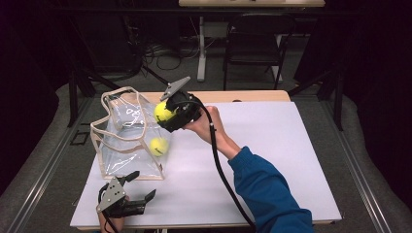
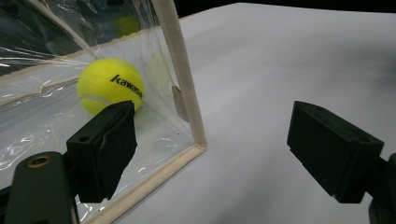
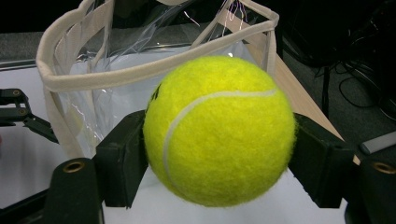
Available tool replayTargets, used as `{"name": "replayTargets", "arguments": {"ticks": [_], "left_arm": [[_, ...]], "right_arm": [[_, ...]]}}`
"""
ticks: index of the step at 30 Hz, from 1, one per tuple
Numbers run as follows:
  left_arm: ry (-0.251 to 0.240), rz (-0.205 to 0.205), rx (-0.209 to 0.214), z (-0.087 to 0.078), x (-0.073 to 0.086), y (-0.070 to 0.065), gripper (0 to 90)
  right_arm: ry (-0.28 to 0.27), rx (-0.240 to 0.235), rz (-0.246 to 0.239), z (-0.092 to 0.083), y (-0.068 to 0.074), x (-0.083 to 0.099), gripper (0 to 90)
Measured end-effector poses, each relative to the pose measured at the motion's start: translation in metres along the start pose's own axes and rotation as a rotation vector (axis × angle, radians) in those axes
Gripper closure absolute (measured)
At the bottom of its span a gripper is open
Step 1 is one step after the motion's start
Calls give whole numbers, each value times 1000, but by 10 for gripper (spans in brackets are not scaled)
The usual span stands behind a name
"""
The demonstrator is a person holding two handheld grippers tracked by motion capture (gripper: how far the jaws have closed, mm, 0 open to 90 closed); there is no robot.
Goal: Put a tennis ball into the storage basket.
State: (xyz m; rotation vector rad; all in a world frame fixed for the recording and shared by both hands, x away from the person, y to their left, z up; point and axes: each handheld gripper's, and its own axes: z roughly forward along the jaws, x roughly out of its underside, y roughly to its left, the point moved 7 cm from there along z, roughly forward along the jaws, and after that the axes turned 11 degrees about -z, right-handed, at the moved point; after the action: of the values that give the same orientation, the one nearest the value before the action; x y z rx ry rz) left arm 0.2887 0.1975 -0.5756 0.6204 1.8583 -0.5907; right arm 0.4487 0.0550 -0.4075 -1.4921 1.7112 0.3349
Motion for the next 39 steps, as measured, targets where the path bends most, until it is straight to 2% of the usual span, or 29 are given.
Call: {"name": "replayTargets", "arguments": {"ticks": [18, 39], "left_arm": [[-4, 6, 4, -1, -1, -1, 160], [-7, 7, 8, -2, -1, -1, 160]], "right_arm": [[-10, 5, 1, -2, -3, -13, 262], [1, 13, -37, 2, -3, -30, 262]]}}
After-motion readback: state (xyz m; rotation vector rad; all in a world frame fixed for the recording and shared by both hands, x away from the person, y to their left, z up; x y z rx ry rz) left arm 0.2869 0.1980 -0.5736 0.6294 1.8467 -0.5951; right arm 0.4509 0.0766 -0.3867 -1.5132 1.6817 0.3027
